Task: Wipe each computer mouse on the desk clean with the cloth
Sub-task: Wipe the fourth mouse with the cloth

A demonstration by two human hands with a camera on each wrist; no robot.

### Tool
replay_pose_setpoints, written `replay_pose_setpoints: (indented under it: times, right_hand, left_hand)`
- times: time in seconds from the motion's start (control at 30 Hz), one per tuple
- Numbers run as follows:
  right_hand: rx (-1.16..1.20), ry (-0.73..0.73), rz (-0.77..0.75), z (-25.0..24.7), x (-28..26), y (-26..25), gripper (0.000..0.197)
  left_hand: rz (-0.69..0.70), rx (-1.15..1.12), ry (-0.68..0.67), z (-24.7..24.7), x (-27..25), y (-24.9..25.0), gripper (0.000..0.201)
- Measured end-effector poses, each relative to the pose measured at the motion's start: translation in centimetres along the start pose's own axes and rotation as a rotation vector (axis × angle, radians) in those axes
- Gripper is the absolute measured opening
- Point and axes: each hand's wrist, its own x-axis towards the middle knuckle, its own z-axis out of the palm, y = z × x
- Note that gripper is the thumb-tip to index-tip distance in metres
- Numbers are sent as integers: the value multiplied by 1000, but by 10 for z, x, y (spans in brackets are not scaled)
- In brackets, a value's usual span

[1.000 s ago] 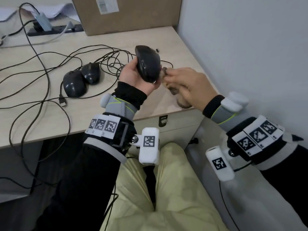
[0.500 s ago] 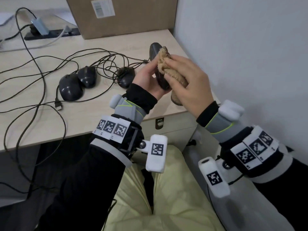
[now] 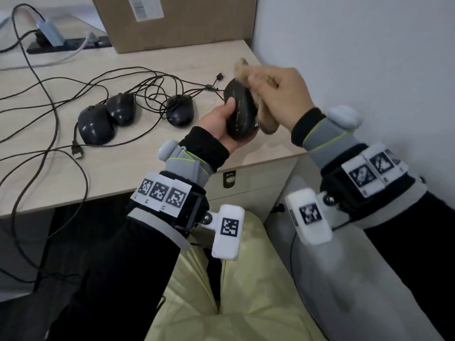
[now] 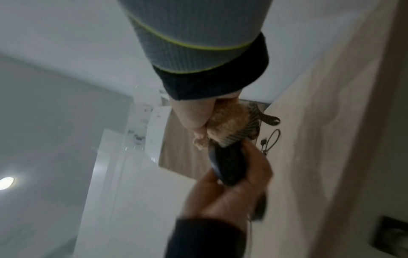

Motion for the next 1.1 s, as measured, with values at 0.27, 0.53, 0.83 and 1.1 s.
replay_pose_setpoints:
  times: [0.27, 0.53, 0.83, 1.1]
  right_hand:
    - [-174, -19, -374, 18, -57, 15, 29]
    - [-210, 136, -264, 7, -43, 14, 31]
    - [-87, -96, -179, 4, -35, 3, 30]
    - [-303, -74, -690, 16, -74, 18, 31]
  left_hand:
    - [23, 8, -62, -2, 0, 9, 44]
    - [-38, 140, -46, 1, -5, 1, 39]
    - [3, -136, -46, 5, -5, 0, 52]
    - [-6, -33, -111, -3, -5, 5, 74]
